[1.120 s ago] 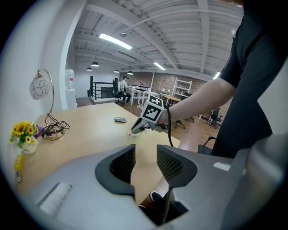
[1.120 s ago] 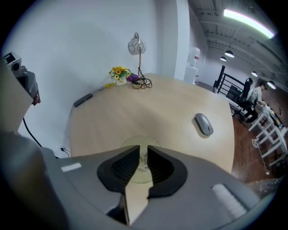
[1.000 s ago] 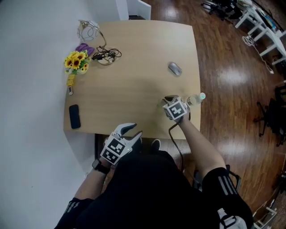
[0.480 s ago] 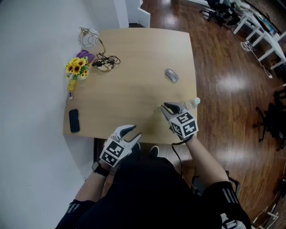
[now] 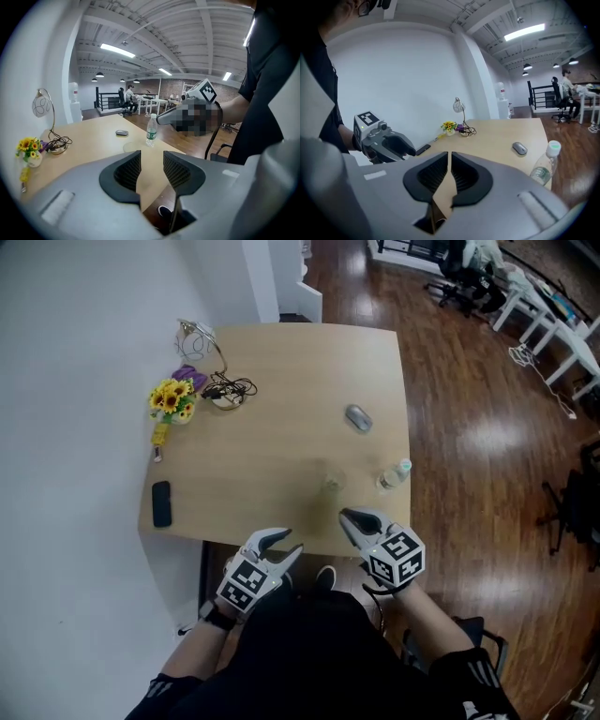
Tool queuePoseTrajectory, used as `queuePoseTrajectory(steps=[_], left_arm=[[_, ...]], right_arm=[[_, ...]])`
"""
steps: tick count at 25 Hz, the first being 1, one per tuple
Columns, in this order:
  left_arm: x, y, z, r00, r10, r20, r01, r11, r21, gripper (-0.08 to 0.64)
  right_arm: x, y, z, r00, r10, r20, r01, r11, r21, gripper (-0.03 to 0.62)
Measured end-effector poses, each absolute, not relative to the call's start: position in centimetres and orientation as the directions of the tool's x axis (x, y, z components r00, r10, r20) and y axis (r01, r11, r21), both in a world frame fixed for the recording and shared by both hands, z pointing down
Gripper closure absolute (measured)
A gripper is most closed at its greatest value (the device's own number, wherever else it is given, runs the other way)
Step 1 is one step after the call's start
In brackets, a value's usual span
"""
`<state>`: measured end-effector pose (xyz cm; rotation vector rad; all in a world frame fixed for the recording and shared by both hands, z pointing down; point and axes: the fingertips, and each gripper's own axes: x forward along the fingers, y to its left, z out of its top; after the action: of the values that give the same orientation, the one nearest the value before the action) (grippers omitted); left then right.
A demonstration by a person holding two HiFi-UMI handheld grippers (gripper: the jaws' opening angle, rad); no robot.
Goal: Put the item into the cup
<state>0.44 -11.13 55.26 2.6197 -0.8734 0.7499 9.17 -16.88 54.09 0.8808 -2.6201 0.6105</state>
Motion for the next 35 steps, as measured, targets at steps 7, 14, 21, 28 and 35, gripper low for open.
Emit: queuePoseTrajectory(steps=[7, 14, 21, 28, 35], left_arm=[[1.9, -6.8, 53.8, 0.742, -0.415, 0.526, -0.541, -0.835, 0.104, 0.416], [-1.7, 1.5, 53.5, 0.770, -0.373, 0.517, -0.489, -0.866, 0.103, 0.417], [-7.2, 9.8, 54.7, 0.774, -0.377, 0.508, -0.511, -0.846, 0.152, 0.417], [-9.0, 13.4, 54.4, 0.784, -0.377, 0.492, -0.494, -0.860, 0.128, 0.417], [-8.0, 14.7, 53.4, 0.795, -0.405, 0.451, -0.506, -0.853, 0.126, 0.417]], right_arm=[[8.6, -11.1, 51.5, -0.757, -0.535, 0.375, -0.645, 0.701, -0.303, 0.584], [4.3, -3.1, 49.5, -0.749, -0.576, 0.327, -0.662, 0.673, -0.330, 0.584], [0.0, 6.2, 48.9, -0.734, -0.593, 0.329, -0.678, 0.661, -0.321, 0.584], [-1.2, 12.1, 48.1, -0.722, -0.603, 0.338, -0.690, 0.658, -0.301, 0.584], [-1.4, 13.9, 47.7, -0.730, -0.597, 0.332, -0.681, 0.675, -0.284, 0.584]])
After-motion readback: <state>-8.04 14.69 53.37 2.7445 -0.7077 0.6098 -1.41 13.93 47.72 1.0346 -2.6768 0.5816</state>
